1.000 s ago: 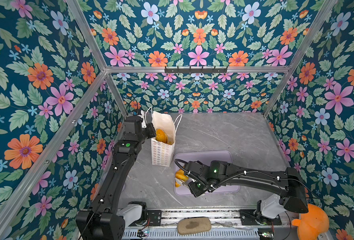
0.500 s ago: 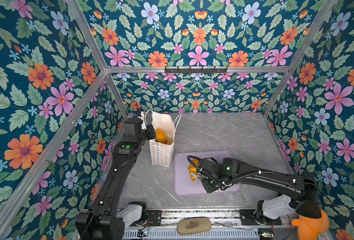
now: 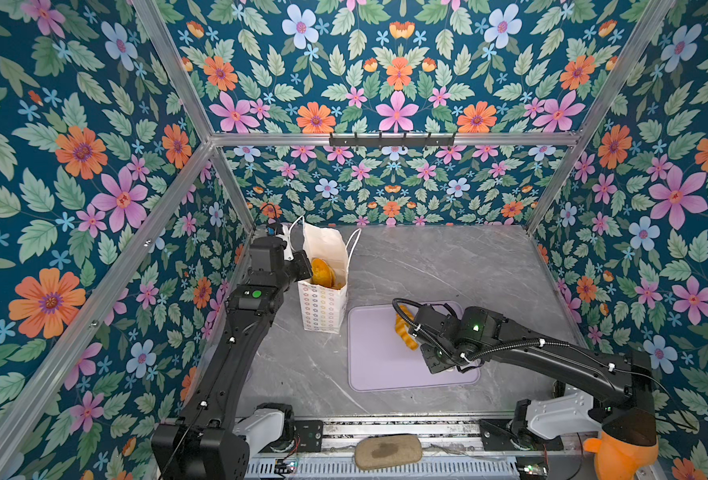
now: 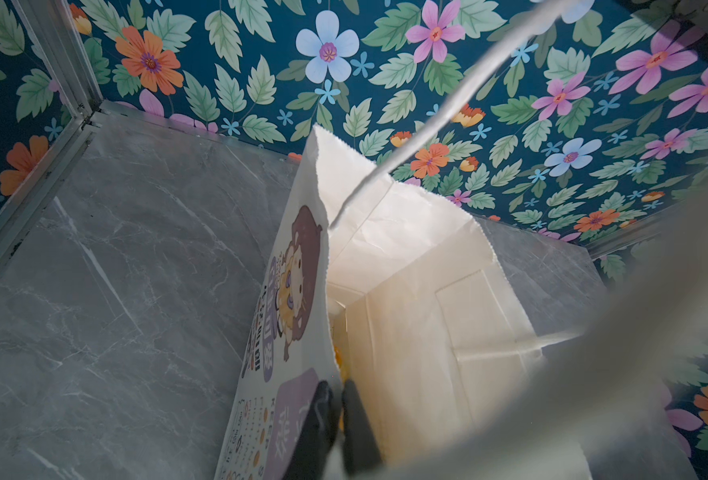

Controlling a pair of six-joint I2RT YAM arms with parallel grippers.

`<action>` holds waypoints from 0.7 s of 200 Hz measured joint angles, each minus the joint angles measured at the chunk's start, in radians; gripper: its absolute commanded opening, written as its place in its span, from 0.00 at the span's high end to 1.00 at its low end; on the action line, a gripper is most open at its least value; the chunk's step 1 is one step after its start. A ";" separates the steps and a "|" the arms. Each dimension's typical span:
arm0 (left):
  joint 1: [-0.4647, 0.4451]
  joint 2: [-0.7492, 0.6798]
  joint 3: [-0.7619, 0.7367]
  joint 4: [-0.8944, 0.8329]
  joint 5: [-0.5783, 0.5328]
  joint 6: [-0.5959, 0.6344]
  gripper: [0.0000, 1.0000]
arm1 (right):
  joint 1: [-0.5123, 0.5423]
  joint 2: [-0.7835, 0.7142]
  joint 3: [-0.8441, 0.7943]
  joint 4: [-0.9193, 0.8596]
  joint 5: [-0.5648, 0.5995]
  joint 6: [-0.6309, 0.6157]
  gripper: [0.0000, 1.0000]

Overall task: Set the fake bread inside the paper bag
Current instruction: 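Lower the open tongs around the striped croissant on the tray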

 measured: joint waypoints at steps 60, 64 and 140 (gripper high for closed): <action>0.000 0.001 -0.001 0.000 0.000 0.000 0.90 | 0.000 0.042 0.027 -0.006 0.076 0.003 0.53; 0.000 0.001 -0.001 0.000 0.000 0.000 0.90 | 0.000 0.045 0.027 -0.005 0.078 0.003 0.53; 0.000 -0.001 -0.002 0.000 0.000 0.000 0.90 | -0.019 0.101 0.017 0.046 0.085 -0.009 0.54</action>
